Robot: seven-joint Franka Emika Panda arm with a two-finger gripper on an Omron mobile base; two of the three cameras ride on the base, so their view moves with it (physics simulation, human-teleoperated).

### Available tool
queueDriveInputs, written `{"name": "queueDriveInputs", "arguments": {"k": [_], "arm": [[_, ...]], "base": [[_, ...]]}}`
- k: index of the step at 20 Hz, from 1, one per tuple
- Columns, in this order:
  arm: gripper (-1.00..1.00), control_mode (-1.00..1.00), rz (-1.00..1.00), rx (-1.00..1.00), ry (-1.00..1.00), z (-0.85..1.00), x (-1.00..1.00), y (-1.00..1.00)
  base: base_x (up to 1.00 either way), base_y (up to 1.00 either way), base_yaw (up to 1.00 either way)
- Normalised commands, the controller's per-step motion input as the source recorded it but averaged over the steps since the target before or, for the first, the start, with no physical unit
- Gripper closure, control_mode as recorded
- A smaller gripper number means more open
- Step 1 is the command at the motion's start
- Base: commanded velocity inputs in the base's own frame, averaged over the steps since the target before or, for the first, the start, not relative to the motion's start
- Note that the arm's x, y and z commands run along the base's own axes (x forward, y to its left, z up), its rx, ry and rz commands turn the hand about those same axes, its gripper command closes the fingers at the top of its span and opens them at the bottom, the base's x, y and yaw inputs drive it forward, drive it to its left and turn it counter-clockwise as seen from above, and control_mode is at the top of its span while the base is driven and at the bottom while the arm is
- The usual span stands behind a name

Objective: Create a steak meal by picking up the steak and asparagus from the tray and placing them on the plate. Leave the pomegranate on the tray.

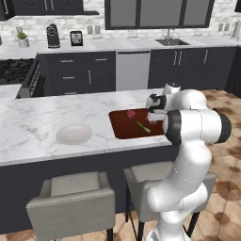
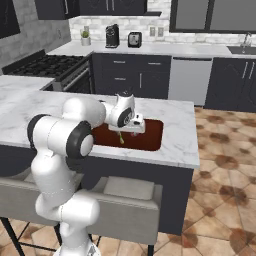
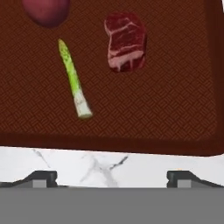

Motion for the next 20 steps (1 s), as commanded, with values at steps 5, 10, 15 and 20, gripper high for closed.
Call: {"name": "queueDriveInputs", "arguments": {"k": [5, 10, 15, 20], "arm": [[-1.00, -1.00, 0.01, 0.02, 0.03, -0.22, 0.58, -0.05], [-1.00, -1.00, 0.01, 0.04, 0.03, -0.21, 0.58, -0.09], [-1.00, -1.00, 0.00, 0.02, 0.03, -0.19, 0.61, -0.05], [-1.00, -1.00, 0.01, 0.00, 0.02, -0.30, 0.54, 0.00]], "base": [[0.00, 0.00, 0.00], [0.00, 0.00, 0.00], [0.00, 0.00, 0.00], [0.00, 0.00, 0.00]]}}
